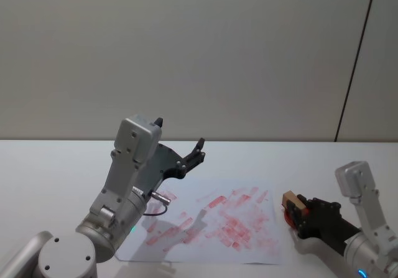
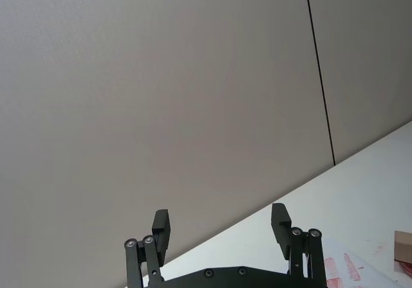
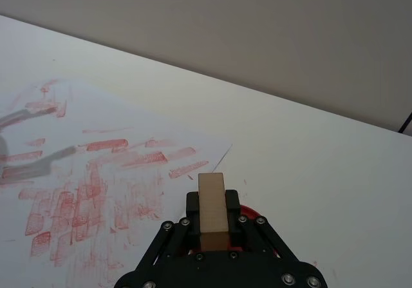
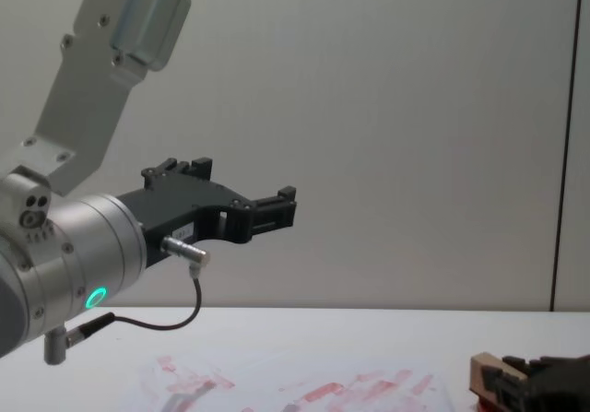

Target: Use the one hand to pick up the stamp and affix it onto the A4 paper.

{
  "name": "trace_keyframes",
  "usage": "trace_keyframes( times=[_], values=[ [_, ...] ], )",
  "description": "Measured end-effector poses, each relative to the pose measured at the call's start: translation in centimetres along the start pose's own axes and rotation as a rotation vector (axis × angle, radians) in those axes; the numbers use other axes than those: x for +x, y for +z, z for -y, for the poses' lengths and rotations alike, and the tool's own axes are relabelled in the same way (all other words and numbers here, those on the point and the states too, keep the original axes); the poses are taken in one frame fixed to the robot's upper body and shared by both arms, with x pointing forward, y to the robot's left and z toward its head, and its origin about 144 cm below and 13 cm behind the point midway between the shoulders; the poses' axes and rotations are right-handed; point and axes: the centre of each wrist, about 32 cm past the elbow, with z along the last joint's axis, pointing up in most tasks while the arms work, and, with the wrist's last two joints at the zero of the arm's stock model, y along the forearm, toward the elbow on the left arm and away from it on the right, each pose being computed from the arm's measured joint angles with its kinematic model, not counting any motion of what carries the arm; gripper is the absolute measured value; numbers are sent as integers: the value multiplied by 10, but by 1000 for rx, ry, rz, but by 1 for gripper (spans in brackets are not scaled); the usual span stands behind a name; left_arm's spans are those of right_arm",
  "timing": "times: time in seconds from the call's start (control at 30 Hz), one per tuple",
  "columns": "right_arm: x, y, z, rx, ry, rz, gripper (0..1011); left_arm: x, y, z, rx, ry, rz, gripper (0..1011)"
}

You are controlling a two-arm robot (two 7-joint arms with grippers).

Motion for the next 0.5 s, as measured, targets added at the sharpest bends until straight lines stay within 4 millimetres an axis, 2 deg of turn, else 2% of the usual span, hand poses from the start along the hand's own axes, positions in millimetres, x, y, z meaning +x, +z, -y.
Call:
trace_keyframes(
  times=[0.43, 0.5],
  values=[
    [3, -8, -1, -21, -21, 4, 219, 0, 0, 0, 0, 0, 0, 1002],
    [3, -9, -1, -29, -23, 4, 271, 0, 0, 0, 0, 0, 0, 1002]
  ],
)
